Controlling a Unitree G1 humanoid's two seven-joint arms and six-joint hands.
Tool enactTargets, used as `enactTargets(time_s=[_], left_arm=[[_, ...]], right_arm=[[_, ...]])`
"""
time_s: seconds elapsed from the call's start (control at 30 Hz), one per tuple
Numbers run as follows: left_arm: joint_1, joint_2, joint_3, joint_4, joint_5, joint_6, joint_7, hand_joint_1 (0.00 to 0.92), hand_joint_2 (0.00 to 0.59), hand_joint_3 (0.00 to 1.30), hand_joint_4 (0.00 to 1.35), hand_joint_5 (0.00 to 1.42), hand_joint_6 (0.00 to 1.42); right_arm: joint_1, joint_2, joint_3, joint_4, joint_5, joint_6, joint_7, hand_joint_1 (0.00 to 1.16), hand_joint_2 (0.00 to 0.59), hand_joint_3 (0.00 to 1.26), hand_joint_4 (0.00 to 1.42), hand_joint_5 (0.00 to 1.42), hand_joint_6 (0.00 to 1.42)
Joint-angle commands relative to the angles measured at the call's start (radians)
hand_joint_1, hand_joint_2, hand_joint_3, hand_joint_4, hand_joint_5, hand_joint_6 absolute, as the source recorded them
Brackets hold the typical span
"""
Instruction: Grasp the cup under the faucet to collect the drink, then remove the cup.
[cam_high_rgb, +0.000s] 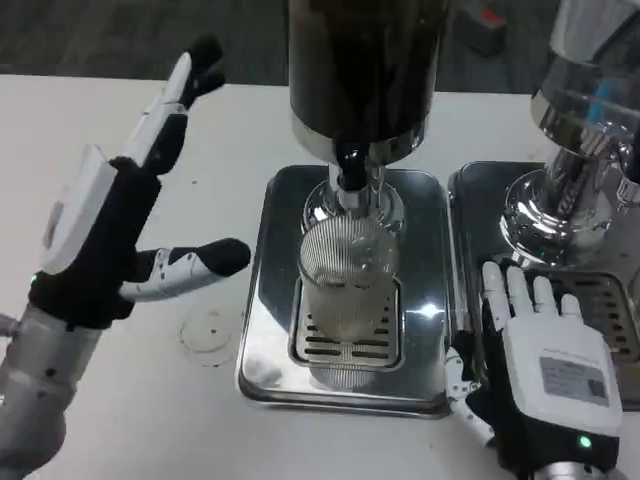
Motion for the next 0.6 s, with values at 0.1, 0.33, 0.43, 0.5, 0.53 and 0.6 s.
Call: enactTargets(time_s=[0.1,0.33,0.43,0.5,0.53,0.6], left_arm=[[-0.079,-0.063,-0.028,0.014,-0.172,-0.026,-0.250,0.000,0.084,0.00,0.00,0.12,0.08],[-0.113,-0.137,-0.027,0.057,-0.205,-0.023,-0.400,0.000,0.089,0.00,0.00,0.14,0.08],[-0.118,-0.159,-0.017,0.069,-0.211,-0.028,-0.442,0.000,0.091,0.00,0.00,0.14,0.08],[-0.119,-0.170,-0.014,0.072,-0.217,-0.030,-0.466,0.000,0.091,0.00,0.00,0.14,0.08],[-0.119,-0.175,-0.013,0.072,-0.218,-0.030,-0.475,0.000,0.092,0.00,0.00,0.14,0.08],[-0.122,-0.184,-0.009,0.075,-0.223,-0.029,-0.494,0.000,0.092,0.00,0.00,0.14,0.08]], right_arm=[[-0.003,0.015,0.003,0.007,0.005,0.008,-0.017,0.17,0.586,0.00,0.00,0.00,0.00],[0.001,0.028,0.004,0.009,0.004,0.019,-0.033,0.16,0.586,0.00,0.00,0.00,0.00],[0.001,0.033,0.006,0.010,0.000,0.023,-0.034,0.16,0.586,0.00,0.00,0.00,0.00],[0.003,0.037,0.005,0.009,0.003,0.026,-0.034,0.16,0.586,0.00,0.00,0.00,0.00],[0.003,0.038,0.005,0.010,0.004,0.027,-0.034,0.16,0.586,0.00,0.00,0.00,0.00],[0.004,0.040,0.005,0.010,0.006,0.028,-0.035,0.16,0.586,0.00,0.00,0.00,0.00]])
